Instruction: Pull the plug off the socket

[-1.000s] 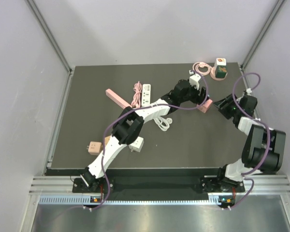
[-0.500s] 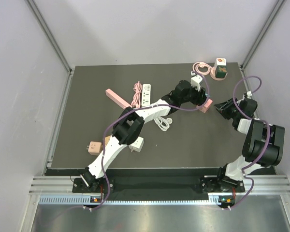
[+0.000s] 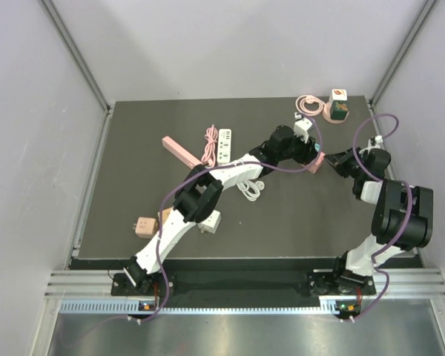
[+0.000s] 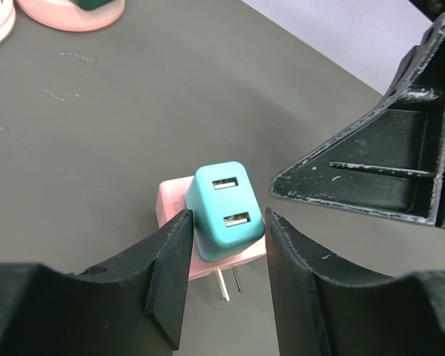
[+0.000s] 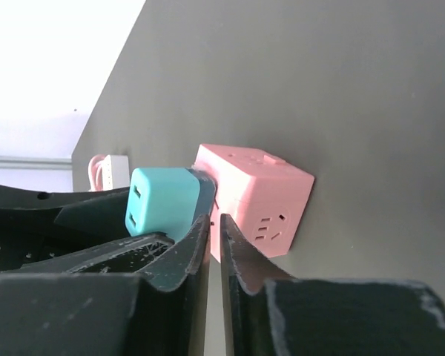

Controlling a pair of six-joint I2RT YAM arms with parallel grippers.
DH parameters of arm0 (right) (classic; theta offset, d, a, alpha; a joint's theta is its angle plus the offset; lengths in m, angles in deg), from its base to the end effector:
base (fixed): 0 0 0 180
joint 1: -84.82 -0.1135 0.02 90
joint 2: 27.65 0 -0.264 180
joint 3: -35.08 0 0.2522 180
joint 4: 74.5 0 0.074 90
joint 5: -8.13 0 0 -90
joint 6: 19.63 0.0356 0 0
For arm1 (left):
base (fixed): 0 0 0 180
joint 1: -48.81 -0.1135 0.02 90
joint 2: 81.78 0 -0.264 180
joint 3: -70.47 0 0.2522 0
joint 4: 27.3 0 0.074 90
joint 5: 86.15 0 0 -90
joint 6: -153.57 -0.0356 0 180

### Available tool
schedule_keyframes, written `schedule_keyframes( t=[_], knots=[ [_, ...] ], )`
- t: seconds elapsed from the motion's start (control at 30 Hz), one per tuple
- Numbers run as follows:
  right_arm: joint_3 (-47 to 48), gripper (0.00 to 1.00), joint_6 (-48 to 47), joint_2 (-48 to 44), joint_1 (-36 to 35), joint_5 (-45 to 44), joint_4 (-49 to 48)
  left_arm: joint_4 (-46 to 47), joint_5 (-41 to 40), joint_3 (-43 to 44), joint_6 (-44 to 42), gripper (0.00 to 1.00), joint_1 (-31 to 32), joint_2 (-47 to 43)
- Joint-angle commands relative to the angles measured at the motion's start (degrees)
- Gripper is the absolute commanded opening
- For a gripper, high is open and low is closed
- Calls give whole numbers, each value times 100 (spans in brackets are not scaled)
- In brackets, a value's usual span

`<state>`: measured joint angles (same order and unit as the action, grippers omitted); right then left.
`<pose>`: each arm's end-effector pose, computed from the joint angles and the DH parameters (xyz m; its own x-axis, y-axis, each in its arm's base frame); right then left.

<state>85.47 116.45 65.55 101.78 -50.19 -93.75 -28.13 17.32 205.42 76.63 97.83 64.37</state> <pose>0.3071 -0.0741 0.1640 -0.4181 0.7683 -0.4846 0.1282 0.5780 0.8059 0.3826 -0.4530 0.1889 -0.3328 0.0480 -0.9418 0.8298 0.4893 -0.2683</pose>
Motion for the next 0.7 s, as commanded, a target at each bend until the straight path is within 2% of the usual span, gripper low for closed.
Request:
schedule_keyframes(
  t=[0.0,0.27,0.37,0.4,0.5,0.53,0.6,0.63,0.67],
  knots=[
    [73,9,41,110,-104,110,-425,149,103,239,-111,48,64,81],
    [135,5,14,338,-227,119,-469,236,76,221,-102,41,64,72],
    [152,4,-3,400,-254,110,-417,280,85,212,-93,35,73,72],
    [152,4,-38,417,-262,93,-381,289,76,212,-93,30,73,72],
    [170,2,-108,496,-280,14,-232,316,76,212,-102,28,73,89],
    [187,1,-135,540,-280,-4,-153,316,68,212,-111,21,73,98],
    [231,0,-231,584,-315,-135,57,289,68,204,-128,17,82,98],
    [266,0,-266,619,-333,-197,224,280,59,204,-137,9,91,72],
    [267,0,-319,611,-350,-302,278,298,41,169,-163,7,99,63]
  ],
)
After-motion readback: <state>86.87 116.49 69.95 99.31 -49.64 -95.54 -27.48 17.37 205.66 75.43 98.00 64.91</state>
